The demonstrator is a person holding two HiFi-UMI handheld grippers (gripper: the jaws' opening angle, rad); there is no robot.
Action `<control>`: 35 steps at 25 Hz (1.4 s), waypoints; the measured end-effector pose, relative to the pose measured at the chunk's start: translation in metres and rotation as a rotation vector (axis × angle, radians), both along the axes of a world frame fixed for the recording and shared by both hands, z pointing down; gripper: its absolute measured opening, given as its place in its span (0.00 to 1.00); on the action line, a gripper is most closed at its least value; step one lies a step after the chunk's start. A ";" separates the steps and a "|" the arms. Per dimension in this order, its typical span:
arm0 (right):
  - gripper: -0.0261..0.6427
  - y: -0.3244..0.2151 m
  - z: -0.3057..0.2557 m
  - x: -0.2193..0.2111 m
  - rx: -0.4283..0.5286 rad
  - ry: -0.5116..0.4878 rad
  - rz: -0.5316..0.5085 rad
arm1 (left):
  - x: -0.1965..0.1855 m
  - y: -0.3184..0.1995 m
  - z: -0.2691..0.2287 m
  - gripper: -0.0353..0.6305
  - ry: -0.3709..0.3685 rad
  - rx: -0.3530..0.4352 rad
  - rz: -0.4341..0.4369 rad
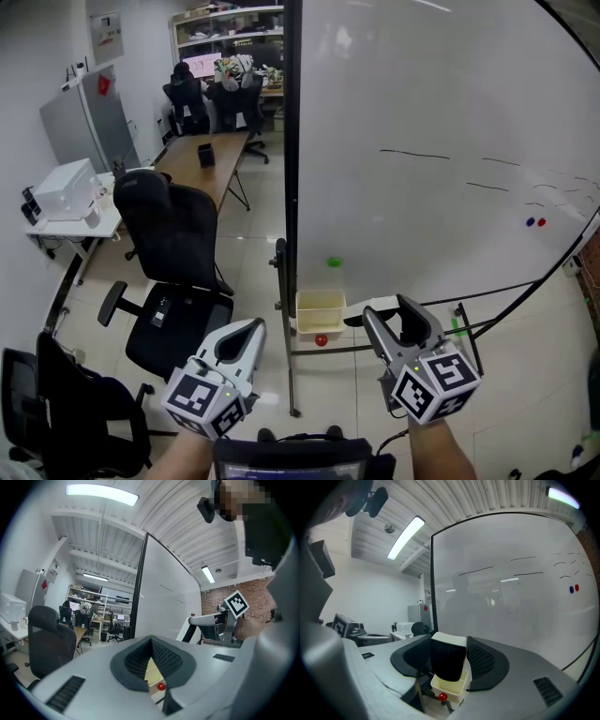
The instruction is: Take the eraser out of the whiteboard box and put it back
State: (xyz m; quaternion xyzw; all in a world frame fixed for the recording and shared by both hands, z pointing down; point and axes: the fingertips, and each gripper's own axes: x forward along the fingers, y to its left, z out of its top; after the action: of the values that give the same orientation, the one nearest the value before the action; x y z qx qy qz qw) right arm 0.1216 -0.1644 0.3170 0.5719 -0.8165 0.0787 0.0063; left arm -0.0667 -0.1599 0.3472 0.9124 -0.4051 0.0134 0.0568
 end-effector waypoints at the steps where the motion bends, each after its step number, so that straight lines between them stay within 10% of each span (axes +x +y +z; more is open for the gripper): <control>1: 0.44 0.001 -0.001 0.000 0.001 0.001 0.001 | -0.001 0.000 0.001 0.10 0.002 -0.001 -0.001; 35: 0.44 -0.001 -0.012 -0.002 0.023 -0.002 -0.017 | -0.012 -0.011 -0.004 0.11 0.021 0.003 -0.078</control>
State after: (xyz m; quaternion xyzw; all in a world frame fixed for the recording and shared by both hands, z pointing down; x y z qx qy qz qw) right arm 0.1198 -0.1655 0.3054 0.5648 -0.8223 0.0697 -0.0004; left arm -0.0783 -0.1712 0.3433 0.8960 -0.4398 0.0011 0.0603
